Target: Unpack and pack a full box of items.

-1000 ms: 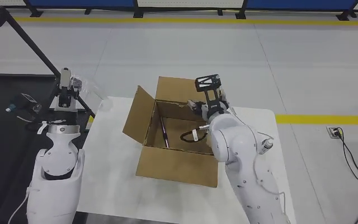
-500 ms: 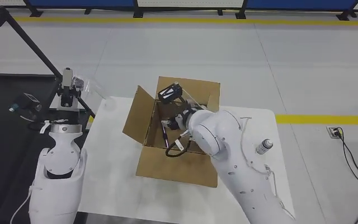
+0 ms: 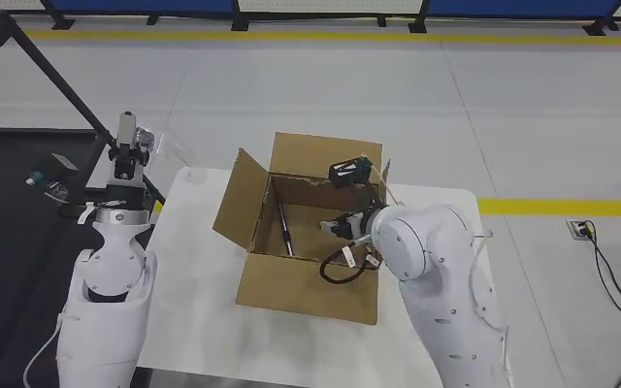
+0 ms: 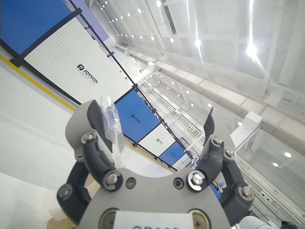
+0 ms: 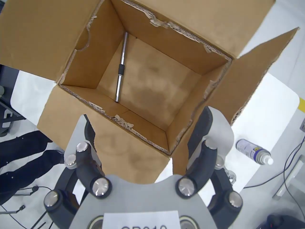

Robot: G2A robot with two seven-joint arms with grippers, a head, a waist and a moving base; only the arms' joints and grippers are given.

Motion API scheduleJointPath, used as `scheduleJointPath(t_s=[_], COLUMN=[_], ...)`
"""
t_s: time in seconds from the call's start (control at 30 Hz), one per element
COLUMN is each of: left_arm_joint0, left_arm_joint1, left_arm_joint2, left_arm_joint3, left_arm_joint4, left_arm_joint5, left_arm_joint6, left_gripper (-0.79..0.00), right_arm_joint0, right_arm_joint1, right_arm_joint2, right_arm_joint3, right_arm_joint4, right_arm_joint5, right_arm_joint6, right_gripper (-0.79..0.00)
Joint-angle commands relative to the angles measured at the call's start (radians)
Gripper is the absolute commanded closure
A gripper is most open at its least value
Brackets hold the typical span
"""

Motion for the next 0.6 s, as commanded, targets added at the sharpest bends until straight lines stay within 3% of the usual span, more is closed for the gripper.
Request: scheduleJointPath(t_s=[0.0, 0.27, 0.57], left_arm_joint0=[-0.002, -0.001, 0.017], left_arm_joint1=[0.0, -0.001, 0.001], left_arm_joint2=[0.002, 0.003, -0.009], left_arm_joint3=[0.002, 0.0, -0.015], left_arm_joint4=[0.0, 0.0, -0.001], left_arm_joint5=[-0.002, -0.006, -0.003], left_arm_joint6=[-0.002, -0.002, -0.001], left_gripper=[-0.785, -0.785, -0.785], right_arm_joint0=[-0.024, -0.03, 0.04], right_arm_joint1=[0.004, 0.02, 0.038], right_arm_joint2=[0.021, 0.167, 0.269], right_arm_joint3=[-0.029, 0.106, 0.396], right_arm_joint4=[-0.026, 0.012, 0.228], right_arm_joint5=[0.022, 0.066, -0.067], right_arm_joint6=[0.023, 0.043, 0.015], right_gripper=[-0.785, -0.785, -0.785])
